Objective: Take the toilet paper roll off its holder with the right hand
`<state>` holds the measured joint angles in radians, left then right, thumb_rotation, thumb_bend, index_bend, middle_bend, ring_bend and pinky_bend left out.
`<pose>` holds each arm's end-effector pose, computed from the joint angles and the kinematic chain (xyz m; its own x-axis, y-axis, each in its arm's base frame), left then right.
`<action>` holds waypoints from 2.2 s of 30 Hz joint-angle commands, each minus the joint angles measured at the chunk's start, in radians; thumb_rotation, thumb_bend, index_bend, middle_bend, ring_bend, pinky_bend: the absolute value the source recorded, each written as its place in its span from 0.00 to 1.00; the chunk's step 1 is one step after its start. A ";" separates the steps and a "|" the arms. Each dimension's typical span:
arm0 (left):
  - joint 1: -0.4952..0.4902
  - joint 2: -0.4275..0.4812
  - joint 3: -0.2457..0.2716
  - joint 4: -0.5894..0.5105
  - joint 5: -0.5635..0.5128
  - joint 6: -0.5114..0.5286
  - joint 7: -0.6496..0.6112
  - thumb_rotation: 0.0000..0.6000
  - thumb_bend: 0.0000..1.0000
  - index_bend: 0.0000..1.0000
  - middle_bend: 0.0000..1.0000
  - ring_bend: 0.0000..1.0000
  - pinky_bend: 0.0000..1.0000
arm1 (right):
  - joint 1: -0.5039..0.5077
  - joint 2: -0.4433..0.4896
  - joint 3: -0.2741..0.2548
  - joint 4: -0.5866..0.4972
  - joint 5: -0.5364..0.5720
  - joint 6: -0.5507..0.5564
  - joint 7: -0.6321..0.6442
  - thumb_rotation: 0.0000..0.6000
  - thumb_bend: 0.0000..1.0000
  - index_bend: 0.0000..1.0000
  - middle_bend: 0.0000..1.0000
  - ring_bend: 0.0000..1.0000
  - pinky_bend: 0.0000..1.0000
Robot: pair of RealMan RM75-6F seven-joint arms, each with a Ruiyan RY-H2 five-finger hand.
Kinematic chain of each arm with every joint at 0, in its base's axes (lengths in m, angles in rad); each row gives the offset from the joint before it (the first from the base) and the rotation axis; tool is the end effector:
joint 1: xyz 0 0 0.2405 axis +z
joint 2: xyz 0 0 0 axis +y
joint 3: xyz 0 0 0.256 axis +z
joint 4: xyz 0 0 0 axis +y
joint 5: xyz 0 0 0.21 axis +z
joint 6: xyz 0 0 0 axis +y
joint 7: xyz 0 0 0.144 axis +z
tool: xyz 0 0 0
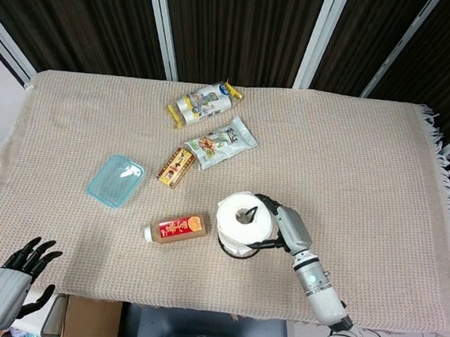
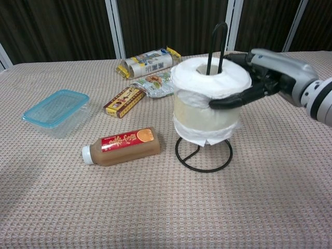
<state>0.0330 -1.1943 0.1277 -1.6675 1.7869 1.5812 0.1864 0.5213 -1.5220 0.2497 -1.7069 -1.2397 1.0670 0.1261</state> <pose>-0.2755 0.1044 0.1106 0.4398 0.0920 0.8934 0.8885 -0.1896 -0.4179 -0.1421 -0.2954 0.0091 -0.2022 -0.3419 0.9177 -0.9433 -0.1838 -0.2763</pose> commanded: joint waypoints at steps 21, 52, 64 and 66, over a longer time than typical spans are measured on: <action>-0.009 -0.004 0.005 -0.033 0.005 -0.035 0.057 1.00 0.40 0.23 0.13 0.06 0.25 | -0.036 0.419 0.323 -0.502 0.227 0.147 -0.069 1.00 0.12 0.74 0.52 0.50 0.48; -0.014 -0.010 -0.011 -0.028 -0.025 -0.040 0.047 1.00 0.39 0.23 0.13 0.06 0.25 | -0.299 0.287 -0.136 0.234 -0.088 0.103 0.237 1.00 0.12 0.48 0.36 0.17 0.16; -0.014 -0.011 -0.011 -0.027 -0.028 -0.040 0.046 1.00 0.40 0.23 0.13 0.06 0.25 | -0.293 0.377 -0.158 0.204 -0.143 0.084 0.289 1.00 0.12 0.02 0.04 0.00 0.00; -0.014 -0.012 -0.012 -0.026 -0.030 -0.041 0.047 1.00 0.40 0.23 0.13 0.06 0.25 | -0.296 0.415 -0.150 0.159 -0.140 0.088 0.316 1.00 0.12 0.00 0.01 0.00 0.00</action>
<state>0.0189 -1.2061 0.1155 -1.6933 1.7566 1.5409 0.2331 0.2262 -1.1465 0.0963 -1.5071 -1.3785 1.1575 0.4208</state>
